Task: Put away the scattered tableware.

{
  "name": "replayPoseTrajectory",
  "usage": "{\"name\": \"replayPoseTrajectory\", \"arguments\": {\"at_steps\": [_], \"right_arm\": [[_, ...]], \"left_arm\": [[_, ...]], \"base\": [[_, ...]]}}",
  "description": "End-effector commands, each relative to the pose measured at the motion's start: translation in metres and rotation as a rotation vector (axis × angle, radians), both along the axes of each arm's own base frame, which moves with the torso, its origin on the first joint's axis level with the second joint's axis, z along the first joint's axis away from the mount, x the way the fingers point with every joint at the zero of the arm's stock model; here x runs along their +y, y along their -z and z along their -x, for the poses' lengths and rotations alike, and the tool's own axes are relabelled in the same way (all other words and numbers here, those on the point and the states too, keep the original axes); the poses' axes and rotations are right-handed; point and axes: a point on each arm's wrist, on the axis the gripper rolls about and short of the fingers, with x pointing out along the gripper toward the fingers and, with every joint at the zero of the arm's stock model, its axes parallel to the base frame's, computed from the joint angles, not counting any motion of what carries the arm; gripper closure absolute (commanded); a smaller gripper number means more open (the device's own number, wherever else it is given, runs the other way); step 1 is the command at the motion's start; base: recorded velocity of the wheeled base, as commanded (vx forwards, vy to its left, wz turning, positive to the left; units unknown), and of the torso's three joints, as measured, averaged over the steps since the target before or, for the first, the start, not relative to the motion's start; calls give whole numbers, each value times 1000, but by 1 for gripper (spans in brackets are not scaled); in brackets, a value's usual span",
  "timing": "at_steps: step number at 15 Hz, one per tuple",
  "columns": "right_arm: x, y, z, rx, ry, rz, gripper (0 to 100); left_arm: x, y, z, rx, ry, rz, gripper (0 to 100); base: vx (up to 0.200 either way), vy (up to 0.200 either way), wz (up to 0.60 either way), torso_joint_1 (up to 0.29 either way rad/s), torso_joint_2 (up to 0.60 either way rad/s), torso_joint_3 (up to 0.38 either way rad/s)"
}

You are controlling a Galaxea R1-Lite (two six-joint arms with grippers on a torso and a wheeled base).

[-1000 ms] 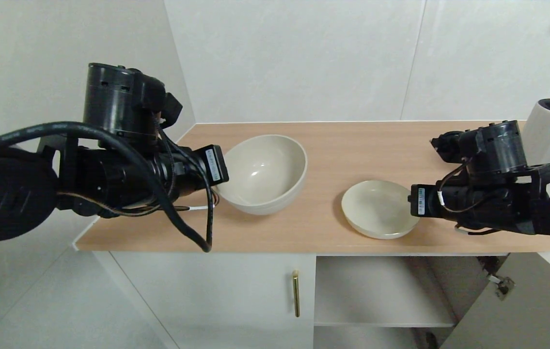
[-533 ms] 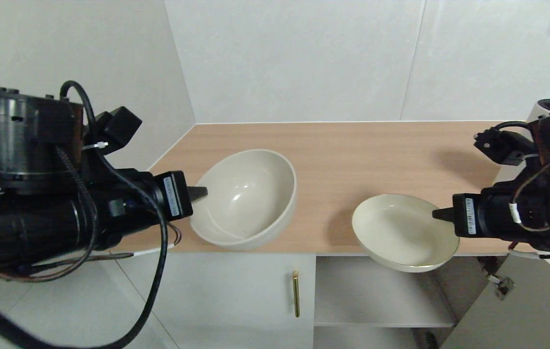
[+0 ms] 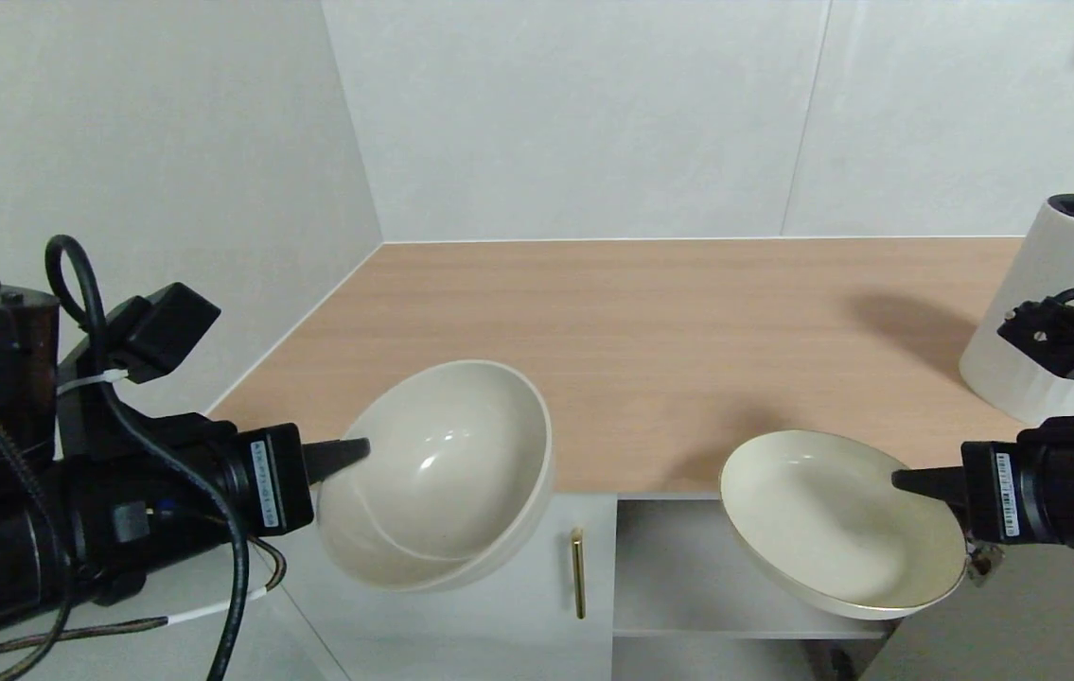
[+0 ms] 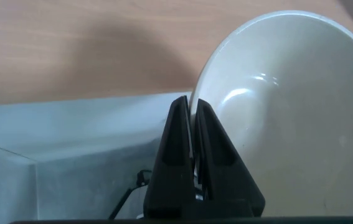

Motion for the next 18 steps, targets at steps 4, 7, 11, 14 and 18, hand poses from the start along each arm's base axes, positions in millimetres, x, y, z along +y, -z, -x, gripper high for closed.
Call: {"name": "replayPoseTrajectory", "arguments": {"at_steps": [4,7,11,14,18], "right_arm": [[0,4,1,14,-2,7,100],[1,5,-1,13,1,6,100],[1,12,-2,2,4,10,100],[1,17,-4,-22,2,3,100],[2,21,-4,-15,0,10,100]], "left_arm": [[0,1,1,3,1,-2,100],[0,2,1,9,16,3,100],[0,3,1,14,21,1,100],[0,3,1,14,21,1,100],[0,4,1,15,21,1,100]], "base": [[-200,0,0,1,1,0],[0,0,0,0,0,0],[0,0,0,0,0,0],[0,0,0,0,0,0],[0,0,0,-10,38,19]]}}
